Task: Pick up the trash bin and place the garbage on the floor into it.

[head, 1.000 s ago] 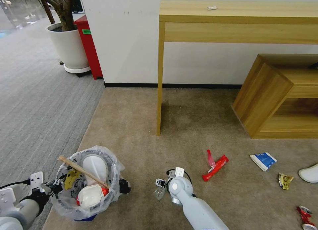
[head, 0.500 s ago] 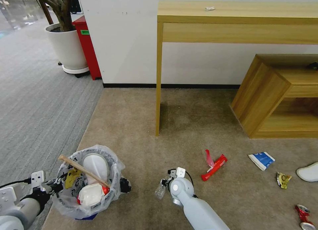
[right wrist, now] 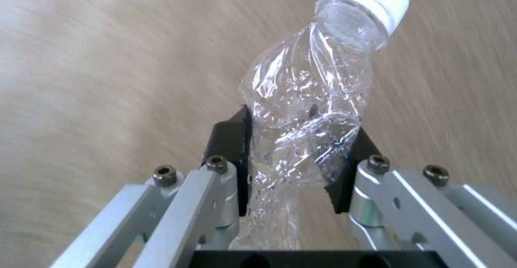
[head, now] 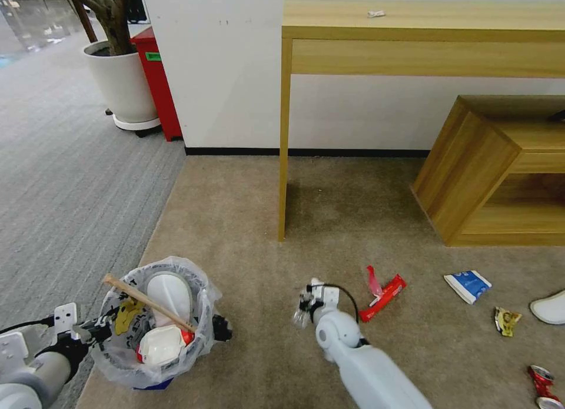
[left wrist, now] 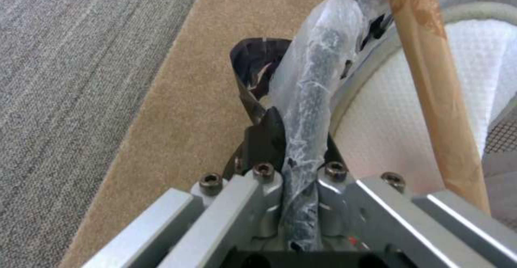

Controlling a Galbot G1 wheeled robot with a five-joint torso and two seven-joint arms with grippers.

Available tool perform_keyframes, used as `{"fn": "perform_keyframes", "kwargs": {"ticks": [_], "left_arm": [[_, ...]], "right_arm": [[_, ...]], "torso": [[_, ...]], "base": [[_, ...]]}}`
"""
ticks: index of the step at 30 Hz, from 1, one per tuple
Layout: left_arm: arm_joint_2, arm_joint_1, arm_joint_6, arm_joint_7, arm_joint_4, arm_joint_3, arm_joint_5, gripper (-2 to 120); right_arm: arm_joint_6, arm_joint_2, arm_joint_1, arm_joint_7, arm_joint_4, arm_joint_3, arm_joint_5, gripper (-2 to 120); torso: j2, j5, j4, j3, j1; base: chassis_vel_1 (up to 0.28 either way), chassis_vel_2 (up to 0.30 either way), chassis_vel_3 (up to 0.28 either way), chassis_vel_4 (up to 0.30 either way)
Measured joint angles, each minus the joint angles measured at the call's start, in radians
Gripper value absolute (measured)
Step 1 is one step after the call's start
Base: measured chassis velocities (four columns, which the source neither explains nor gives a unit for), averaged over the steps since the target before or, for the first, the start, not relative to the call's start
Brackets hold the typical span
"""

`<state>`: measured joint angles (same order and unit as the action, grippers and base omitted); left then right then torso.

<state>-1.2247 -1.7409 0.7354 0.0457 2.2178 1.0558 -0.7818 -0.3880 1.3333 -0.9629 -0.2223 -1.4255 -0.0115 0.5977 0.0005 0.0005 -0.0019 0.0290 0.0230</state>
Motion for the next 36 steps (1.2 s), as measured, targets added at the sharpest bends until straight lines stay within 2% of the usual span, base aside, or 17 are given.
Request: {"fn": "perform_keyframes", "kwargs": {"ticks": [2, 3, 5, 6, 9, 10, 11, 14, 16, 18, 19, 21, 23, 26, 28, 30, 36], "left_arm": [[0.001, -0.001, 0.000, 0.001, 0.002, -0.004, 0.000, 1], [0.001, -0.001, 0.000, 0.001, 0.002, -0.004, 0.000, 1], [0.001, -0.001, 0.000, 0.002, 0.003, -0.006, 0.001, 1], [0.001, -0.001, 0.000, 0.002, 0.003, -0.006, 0.001, 1], [0.004, -0.005, 0.000, 0.004, 0.008, -0.006, 0.001, 1], [0.005, -0.005, 0.000, 0.005, 0.008, -0.006, 0.001, 1], [0.005, -0.005, 0.000, 0.005, 0.008, -0.006, 0.001, 1], [0.015, 0.000, 0.000, 0.032, 0.008, -0.020, -0.002, 1], [0.020, 0.003, 0.000, 0.039, 0.008, -0.025, -0.003, 1], [0.044, 0.014, 0.000, 0.051, 0.004, -0.046, -0.005, 1], [0.044, 0.014, 0.000, 0.051, 0.004, -0.046, -0.005, 1], [0.073, 0.035, 0.000, 0.072, -0.001, -0.074, -0.014, 1], [0.088, 0.049, 0.000, 0.088, -0.005, -0.089, -0.025, 1], [0.140, 0.087, 0.000, 0.155, -0.008, -0.133, -0.102, 1], [0.152, 0.092, 0.000, 0.170, -0.008, -0.141, -0.123, 1], [0.188, 0.104, 0.000, 0.226, -0.008, -0.161, -0.191, 1], [0.237, 0.121, 0.000, 0.285, -0.012, -0.184, -0.257, 1]], "right_arm": [[0.056, -0.042, 0.033, 0.183, -0.059, -0.003, -0.050, 24], [0.056, -0.042, 0.033, 0.183, -0.059, -0.003, -0.050, 24], [0.112, -0.074, 0.085, 0.333, -0.094, 0.009, -0.064, 22], [0.112, -0.074, 0.085, 0.333, -0.094, 0.009, -0.064, 22], [0.187, -0.105, 0.209, 0.516, -0.136, 0.050, -0.064, 22], [0.191, -0.108, 0.239, 0.543, -0.149, 0.067, -0.059, 22], [0.191, -0.108, 0.239, 0.543, -0.149, 0.067, -0.059, 22], [0.190, -0.104, 0.350, 0.604, -0.224, 0.172, 0.004, 22], [0.186, -0.102, 0.368, 0.606, -0.244, 0.198, 0.029, 22], [0.163, -0.099, 0.412, 0.607, -0.303, 0.287, 0.099, 20], [0.163, -0.099, 0.412, 0.607, -0.303, 0.287, 0.099, 20], [0.150, -0.106, 0.436, 0.621, -0.340, 0.361, 0.116, 20], [0.146, -0.112, 0.445, 0.634, -0.350, 0.392, 0.110, 20], [0.150, -0.138, 0.481, 0.682, -0.343, 0.463, 0.054, 20], [0.153, -0.143, 0.490, 0.700, -0.338, 0.471, 0.040, 20], [0.156, -0.166, 0.516, 0.742, -0.334, 0.486, 0.005, 20], [0.169, -0.197, 0.539, 0.773, -0.322, 0.509, -0.044, 19]], "torso": [[0.000, -0.0001, -0.0001, 0.000, 0.000], [0.000, -0.0001, -0.0001, 0.000, 0.000], [0.000, -0.0002, -0.0001, 0.000, 0.000], [0.000, -0.0002, -0.0001, 0.000, 0.000], [0.000, -0.0002, 0.0000, 0.000, 0.000], [0.000, -0.0004, 0.0000, 0.000, 0.000], [0.000, -0.0004, 0.0000, 0.000, 0.000], [0.000, -0.0004, 0.0002, 0.000, 0.000], [0.000, -0.0005, 0.0003, 0.000, 0.000], [0.000, -0.0004, 0.0002, 0.000, 0.000], [0.000, -0.0004, 0.0002, 0.000, 0.000], [0.000, -0.0004, 0.0002, 0.000, 0.000], [0.000, -0.0005, 0.0000, 0.000, 0.000], [0.000, -0.0004, -0.0001, 0.000, 0.000], [0.000, -0.0004, -0.0001, 0.000, 0.000], [0.000, -0.0003, -0.0001, 0.000, 0.000], [0.000, -0.0004, -0.0002, 0.000, 0.000]], "base": [[0.000, 0.000, 0.000, 0.000], [0.000, 0.000, 0.000, 0.000], [0.000, 0.000, 0.000, 0.000], [0.000, 0.000, 0.000, 0.000], [0.000, 0.000, 0.000, 0.000], [0.000, 0.000, 0.000, 0.000], [0.000, 0.000, 0.000, 0.000], [0.000, 0.000, 0.000, 0.000], [0.000, 0.000, 0.000, 0.000], [0.000, 0.000, 0.000, 0.000], [0.000, 0.000, 0.000, 0.000], [0.000, 0.000, 0.000, 0.000], [0.000, 0.000, 0.000, 0.000], [0.000, 0.000, 0.000, 0.000], [0.000, 0.000, 0.000, 0.000], [0.000, 0.000, 0.000, 0.000], [0.000, 0.000, 0.000, 0.000]]}}
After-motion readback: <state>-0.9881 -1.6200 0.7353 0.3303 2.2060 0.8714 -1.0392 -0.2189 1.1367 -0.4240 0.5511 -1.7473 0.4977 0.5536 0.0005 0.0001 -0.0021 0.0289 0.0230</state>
